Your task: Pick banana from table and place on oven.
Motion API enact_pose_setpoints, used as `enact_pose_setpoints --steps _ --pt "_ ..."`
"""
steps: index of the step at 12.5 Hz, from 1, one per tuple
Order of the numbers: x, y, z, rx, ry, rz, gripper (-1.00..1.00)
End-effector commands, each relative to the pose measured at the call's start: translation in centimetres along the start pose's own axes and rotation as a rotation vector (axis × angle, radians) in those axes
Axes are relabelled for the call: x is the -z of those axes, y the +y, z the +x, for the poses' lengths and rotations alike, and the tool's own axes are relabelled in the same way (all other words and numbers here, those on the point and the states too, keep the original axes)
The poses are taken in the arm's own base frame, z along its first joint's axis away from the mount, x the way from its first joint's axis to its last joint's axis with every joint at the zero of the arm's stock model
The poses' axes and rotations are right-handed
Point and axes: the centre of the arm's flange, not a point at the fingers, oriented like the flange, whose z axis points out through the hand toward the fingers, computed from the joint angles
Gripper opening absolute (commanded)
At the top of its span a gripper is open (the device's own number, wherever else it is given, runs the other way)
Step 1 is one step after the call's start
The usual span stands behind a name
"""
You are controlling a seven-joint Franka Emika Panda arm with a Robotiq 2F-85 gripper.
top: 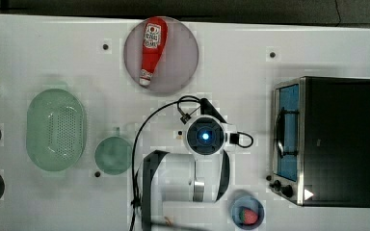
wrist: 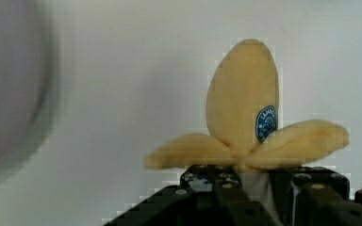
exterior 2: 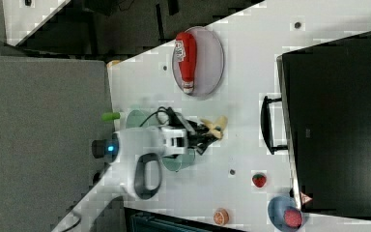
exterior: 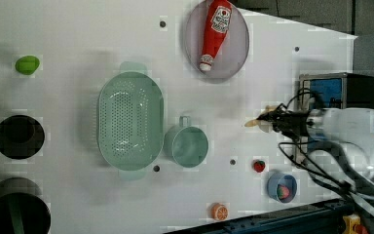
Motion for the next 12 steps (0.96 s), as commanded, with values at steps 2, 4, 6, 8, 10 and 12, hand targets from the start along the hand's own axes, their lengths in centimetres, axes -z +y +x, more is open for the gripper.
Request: enact_pose_setpoints --steps 2,4,6,8,10,12 --pt "16.2 -0.7 0.4 0.012 0.050 0.033 -0.47" --pt "23.9 0.0 -0.3 0.011 0.035 0.012 -0.47" --pt "29.7 0.6 -0.8 0.009 0.024 -0.004 -0.47" --pt "32.8 0.8 0.1 -0.009 0.026 -0.001 -0.47" --pt "33.0 1.8 3.2 -0.052 0.025 0.006 -0.47" --pt "31.8 4.1 7.2 -0.039 0.008 0.003 -0.47"
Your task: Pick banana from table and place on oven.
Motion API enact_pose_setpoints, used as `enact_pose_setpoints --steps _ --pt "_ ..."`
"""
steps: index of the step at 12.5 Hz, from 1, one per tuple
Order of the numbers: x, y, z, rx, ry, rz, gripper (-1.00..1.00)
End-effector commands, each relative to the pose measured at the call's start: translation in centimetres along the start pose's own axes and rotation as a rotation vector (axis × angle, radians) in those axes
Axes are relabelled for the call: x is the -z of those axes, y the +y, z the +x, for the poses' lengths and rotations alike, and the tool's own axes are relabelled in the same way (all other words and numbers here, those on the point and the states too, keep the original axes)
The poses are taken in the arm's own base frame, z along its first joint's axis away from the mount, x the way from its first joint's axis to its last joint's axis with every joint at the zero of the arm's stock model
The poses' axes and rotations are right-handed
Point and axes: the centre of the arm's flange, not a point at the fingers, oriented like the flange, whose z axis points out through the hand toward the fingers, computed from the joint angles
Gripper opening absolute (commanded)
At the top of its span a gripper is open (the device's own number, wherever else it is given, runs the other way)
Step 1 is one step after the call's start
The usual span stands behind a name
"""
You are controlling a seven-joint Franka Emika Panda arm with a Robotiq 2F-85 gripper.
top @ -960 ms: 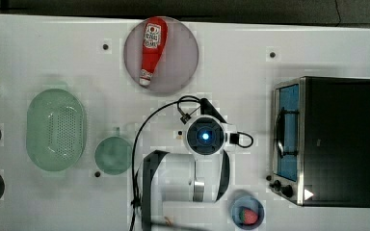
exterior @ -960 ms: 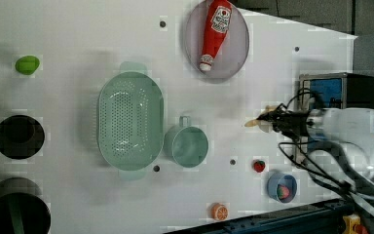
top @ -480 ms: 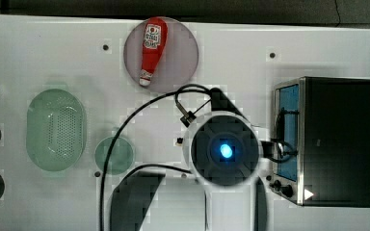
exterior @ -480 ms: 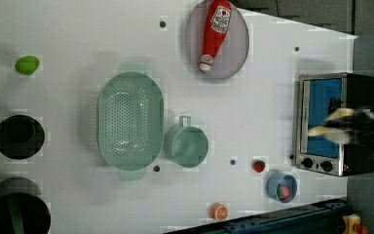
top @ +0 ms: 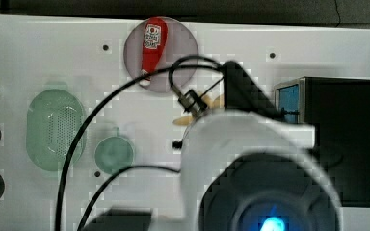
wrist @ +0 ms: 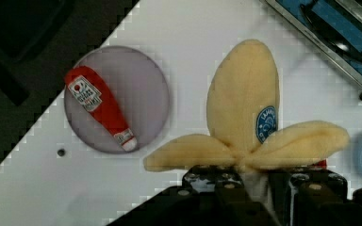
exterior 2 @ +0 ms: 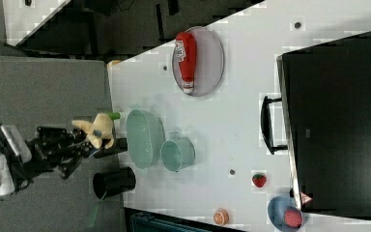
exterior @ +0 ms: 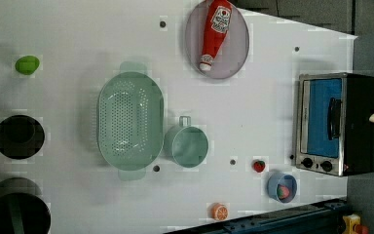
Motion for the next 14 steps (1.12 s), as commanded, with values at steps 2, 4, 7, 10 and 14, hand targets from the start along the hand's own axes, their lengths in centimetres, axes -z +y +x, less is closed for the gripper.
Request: enact_pose_setpoints --steps 2,4,7,10,14 --pt "-9.4 8.8 9.9 0.001 -0.148 -0.145 -0.47" --pt "-11.3 13.9 14.1 0.047 -0.156 -0.145 -0.47" --pt "-14.4 20.6 19.1 0.180 -0.105 -0.149 -0.47" --pt "-17.1 25.1 21.7 0.258 -0.082 -0.187 -0.47" --pt "-18.6 26.3 22.2 0.250 -0.104 -0.211 0.27"
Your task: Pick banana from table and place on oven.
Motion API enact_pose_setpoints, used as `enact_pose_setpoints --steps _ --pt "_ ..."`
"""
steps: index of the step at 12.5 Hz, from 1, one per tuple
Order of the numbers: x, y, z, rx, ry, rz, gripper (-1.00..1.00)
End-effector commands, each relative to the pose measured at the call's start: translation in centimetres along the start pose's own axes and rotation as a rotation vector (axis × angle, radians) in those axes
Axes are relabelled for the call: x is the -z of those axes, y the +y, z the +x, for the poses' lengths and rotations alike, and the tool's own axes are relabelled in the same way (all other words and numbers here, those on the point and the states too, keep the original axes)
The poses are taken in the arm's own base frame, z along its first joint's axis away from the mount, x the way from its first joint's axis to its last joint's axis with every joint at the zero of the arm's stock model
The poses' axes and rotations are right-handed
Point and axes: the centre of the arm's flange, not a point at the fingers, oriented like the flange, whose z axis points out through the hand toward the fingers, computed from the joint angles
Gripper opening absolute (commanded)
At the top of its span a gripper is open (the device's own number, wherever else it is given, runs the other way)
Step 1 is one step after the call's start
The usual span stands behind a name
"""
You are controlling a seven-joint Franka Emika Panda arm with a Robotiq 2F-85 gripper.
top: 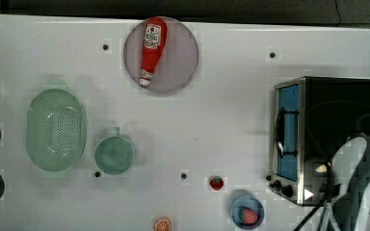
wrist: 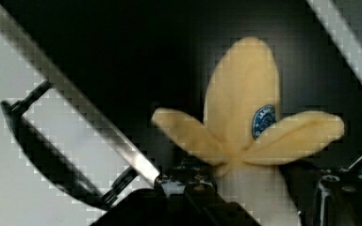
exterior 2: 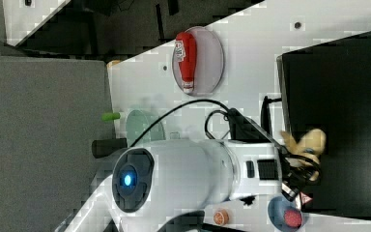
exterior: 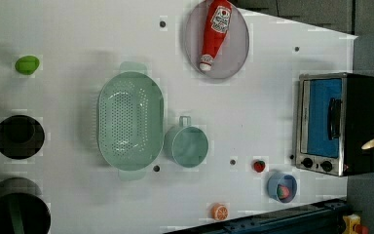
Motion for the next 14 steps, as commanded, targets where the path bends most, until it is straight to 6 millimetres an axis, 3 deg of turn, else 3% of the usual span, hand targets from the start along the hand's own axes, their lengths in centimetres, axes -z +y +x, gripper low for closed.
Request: enact_pose_setpoints --steps 1,3,6,9,11,14 --pt "3.4 -3.1 0.8 0.130 0.086 0.007 0.49" --pt "3.9 -3.2 1.0 0.132 0.104 0.007 0.95" --pt "5.3 -5.1 0.9 0.166 0.129 0.016 1.00" --pt "10.5 -8.9 -0.6 0.167 0.165 0.059 1.00" --pt "13.8 -12.3 -4.1 0.115 0.116 0.100 1.00" --pt "18.2 -17.9 -11.0 -0.073 0.026 0.114 1.00"
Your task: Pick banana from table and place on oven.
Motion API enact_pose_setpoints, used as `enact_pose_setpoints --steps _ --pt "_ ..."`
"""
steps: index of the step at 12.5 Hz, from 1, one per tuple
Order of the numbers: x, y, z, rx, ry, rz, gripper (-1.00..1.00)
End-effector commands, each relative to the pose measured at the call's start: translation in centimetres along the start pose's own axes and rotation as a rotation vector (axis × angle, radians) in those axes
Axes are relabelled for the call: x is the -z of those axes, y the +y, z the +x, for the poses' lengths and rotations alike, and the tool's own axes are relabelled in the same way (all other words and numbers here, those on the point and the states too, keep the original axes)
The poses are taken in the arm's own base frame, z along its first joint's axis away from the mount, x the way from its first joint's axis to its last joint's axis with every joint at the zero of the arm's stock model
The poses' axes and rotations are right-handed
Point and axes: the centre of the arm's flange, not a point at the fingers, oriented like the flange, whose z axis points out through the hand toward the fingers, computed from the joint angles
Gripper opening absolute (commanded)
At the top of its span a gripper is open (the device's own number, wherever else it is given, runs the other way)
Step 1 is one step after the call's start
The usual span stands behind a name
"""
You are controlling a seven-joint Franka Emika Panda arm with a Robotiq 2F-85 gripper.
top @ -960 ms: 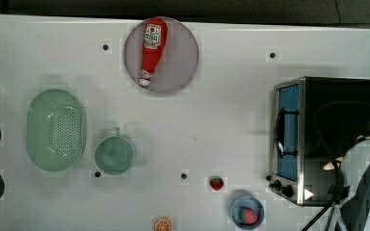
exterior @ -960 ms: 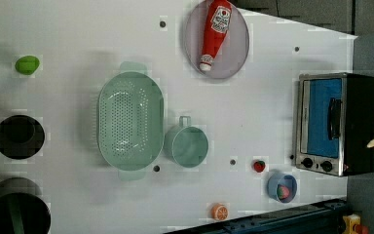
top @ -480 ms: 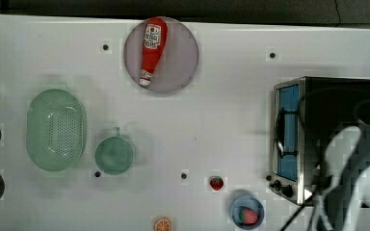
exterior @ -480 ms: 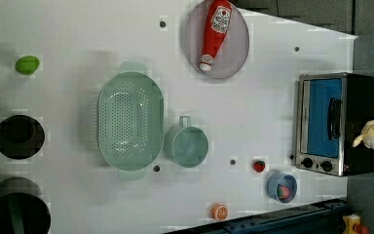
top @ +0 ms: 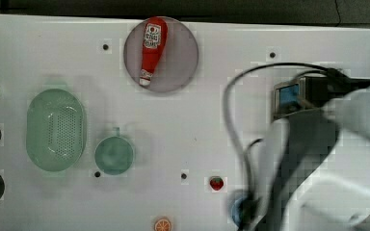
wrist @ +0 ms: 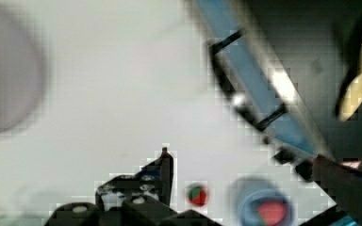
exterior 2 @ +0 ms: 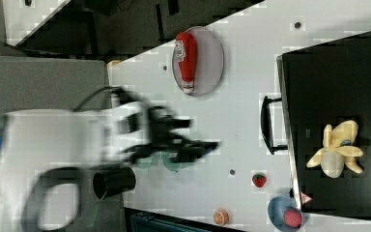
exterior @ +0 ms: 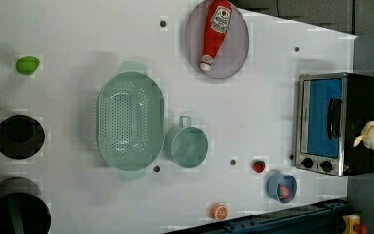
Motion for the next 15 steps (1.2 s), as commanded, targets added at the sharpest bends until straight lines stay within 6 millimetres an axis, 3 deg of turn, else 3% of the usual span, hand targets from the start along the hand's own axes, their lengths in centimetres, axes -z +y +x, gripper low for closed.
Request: enact_pose_setpoints --steps 1,4,7,9,15 --pt "7.0 -4.8 -5.4 -0.285 0.033 0.037 1.00" --pt "10.0 -10.3 -10.7 -0.363 0.049 0.031 1.00" --pt "11.3 -12.9 -14.0 -0.344 0.070 0.028 1.00" --pt "11.2 -13.3 -15.0 -0.328 0.064 0.017 1.00" --pt "10.4 -13.6 -14.9 -0.325 0.053 0.005 1.00"
